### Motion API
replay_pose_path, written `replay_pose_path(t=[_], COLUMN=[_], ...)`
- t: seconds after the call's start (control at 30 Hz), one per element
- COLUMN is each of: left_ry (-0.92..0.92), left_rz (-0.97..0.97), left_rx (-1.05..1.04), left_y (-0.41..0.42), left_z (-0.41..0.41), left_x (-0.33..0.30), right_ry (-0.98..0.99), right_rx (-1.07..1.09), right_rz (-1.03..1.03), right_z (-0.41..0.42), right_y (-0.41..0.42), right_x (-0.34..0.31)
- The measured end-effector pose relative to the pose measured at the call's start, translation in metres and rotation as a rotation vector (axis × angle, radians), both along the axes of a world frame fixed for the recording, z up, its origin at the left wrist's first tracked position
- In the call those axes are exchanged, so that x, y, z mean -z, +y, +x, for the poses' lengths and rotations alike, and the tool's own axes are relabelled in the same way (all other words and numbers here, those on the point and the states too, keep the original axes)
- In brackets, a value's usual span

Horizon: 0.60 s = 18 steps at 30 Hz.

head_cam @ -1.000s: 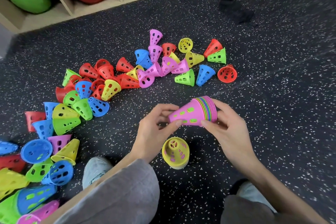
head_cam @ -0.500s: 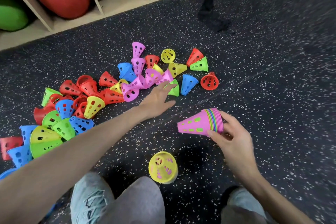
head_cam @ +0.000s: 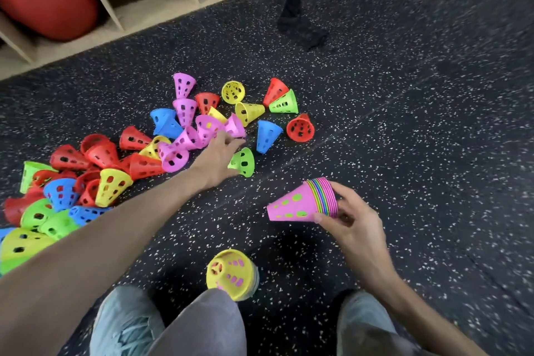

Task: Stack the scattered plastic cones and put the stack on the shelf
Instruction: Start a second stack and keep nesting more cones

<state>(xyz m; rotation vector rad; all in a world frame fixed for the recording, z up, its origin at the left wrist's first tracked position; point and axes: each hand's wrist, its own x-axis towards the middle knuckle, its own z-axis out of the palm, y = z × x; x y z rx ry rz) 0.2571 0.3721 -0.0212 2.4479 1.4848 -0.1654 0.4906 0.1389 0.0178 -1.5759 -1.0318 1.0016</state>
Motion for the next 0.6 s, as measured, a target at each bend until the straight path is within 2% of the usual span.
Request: replay_pose_path(t=[0.13, 0.33, 0.47, 0.6], left_ry=[-0.032, -0.101, -0.283, -0.448], left_rz=[-0.146, -0.153, -0.168, -0.101], left_rx=[0.014, -0.041, -0.123, -0.164], left_y=[-0.008, -0.028, -0.049, -0.076], left_z=[-0.002, 0.0, -0.003, -0.006], left_x=[0.002, 0.008, 0.003, -0.018], right_ry=[-0.002, 0.008, -0.039, -0.038], right_rx=[-0.013, -0.006, 0.038, 0.088], right_rz=[-0.012, -0.001, 0.009, 0.095], right_z=[-0.005, -0.003, 0.0, -0.004], right_y=[0.002, 0.004, 0.007, 0.011], right_x=[0.003, 0.004, 0.005, -0.004])
